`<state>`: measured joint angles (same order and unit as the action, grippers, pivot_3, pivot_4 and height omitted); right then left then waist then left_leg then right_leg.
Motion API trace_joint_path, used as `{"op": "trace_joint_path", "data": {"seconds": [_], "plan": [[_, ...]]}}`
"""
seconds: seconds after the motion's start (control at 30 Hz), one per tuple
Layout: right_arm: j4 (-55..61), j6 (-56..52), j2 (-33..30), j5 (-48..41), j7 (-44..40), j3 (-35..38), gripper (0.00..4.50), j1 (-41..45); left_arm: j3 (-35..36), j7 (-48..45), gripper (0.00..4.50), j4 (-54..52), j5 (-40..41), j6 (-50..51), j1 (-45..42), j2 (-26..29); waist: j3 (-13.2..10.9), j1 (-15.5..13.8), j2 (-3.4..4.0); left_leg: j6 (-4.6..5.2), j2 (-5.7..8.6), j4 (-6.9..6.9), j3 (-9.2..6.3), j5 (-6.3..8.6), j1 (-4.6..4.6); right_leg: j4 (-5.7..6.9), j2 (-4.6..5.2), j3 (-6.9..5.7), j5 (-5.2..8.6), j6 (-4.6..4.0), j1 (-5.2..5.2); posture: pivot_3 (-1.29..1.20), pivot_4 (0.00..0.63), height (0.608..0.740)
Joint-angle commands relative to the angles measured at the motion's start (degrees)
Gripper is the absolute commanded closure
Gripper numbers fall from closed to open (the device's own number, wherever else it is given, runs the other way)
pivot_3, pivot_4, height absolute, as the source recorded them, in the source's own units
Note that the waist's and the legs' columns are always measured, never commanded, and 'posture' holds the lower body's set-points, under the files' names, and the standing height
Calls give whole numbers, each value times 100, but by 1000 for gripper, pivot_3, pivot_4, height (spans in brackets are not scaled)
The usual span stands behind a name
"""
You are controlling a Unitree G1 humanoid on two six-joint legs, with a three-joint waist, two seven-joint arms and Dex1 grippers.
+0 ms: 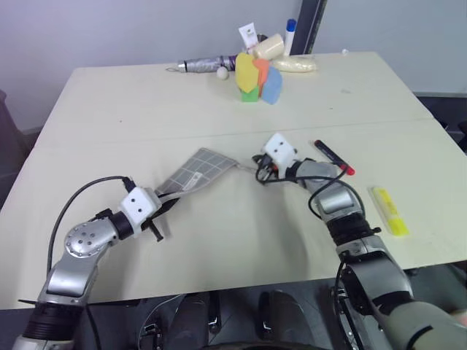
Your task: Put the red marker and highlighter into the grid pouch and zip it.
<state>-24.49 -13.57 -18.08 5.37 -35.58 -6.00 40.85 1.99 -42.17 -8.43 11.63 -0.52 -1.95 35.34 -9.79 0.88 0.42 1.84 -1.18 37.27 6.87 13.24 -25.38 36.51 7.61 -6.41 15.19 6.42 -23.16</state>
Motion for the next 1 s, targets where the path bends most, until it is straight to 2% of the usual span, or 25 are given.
{"op": "trace_joint_path", "data": {"seconds": [0.03, 0.1, 0.2, 0.43, 0.57, 0.83, 0.93, 1.0], "plan": [[974, -341, -299, -185, 399, 563, 4500, -189, 104, 229, 4432, -377, 355, 492, -200, -259, 0, -34, 0, 1, 0, 1, 0, 0, -1, -1, 0, 0, 0, 0, 1, 0, 150, 740], [1368, -620, -424, -316, 363, 693, 4500, -382, 74, 281, 4432, -471, 442, 713, -272, -379, 2, -21, -3, 4, 2, 3, 0, 2, 0, -2, 1, 0, 0, 1, 4, 0, 150, 740], [2308, -1432, -735, -840, 75, 1086, 3719, -886, -185, 433, 4500, -532, 532, 1167, -558, -731, 2, -42, -3, 5, 2, 3, -2, 2, 0, -4, -1, -1, 0, 1, 8, 0, 150, 740], [3707, -2591, -957, -1639, -161, 1256, 67, -1509, -587, 538, 4500, -425, 407, 1454, -1023, -1280, 1, -2, -4, 11, -3, 7, -1, 3, 3, -4, -6, -1, -1, 2, 10, 0, 150, 740], [3881, -2662, -887, -1640, 69, 1097, 22, -1601, -803, 468, 4500, -254, 331, 1389, -1247, -1462, 1, -31, -4, 19, -3, 11, -2, 8, 1, -5, -7, -1, -1, 2, 10, 0, 150, 740], [3205, -2474, -429, -1658, 646, 1154, 22, -1168, -946, 295, 4500, -178, 298, 1282, -1346, -1545, 1, -29, -5, 17, -1, 18, -2, 7, 0, -4, -5, -1, -1, 2, 12, 0, 150, 740], [2944, -2352, -356, -1692, 682, 1147, 921, -1069, -964, 290, 4500, -191, 273, 1252, -1322, -1545, 1, -29, -5, 18, -1, 18, -2, 7, 0, -5, -5, -1, -1, 2, 13, 0, 150, 740], [2974, -2385, -355, -1765, 624, 1135, 1970, -1092, -965, 317, 4500, -227, 266, 1251, -1294, -1556, 1, -29, -5, 18, -1, 18, -2, 7, -1, -5, -5, -2, -1, 2, 13, 0, 150, 740]]}}
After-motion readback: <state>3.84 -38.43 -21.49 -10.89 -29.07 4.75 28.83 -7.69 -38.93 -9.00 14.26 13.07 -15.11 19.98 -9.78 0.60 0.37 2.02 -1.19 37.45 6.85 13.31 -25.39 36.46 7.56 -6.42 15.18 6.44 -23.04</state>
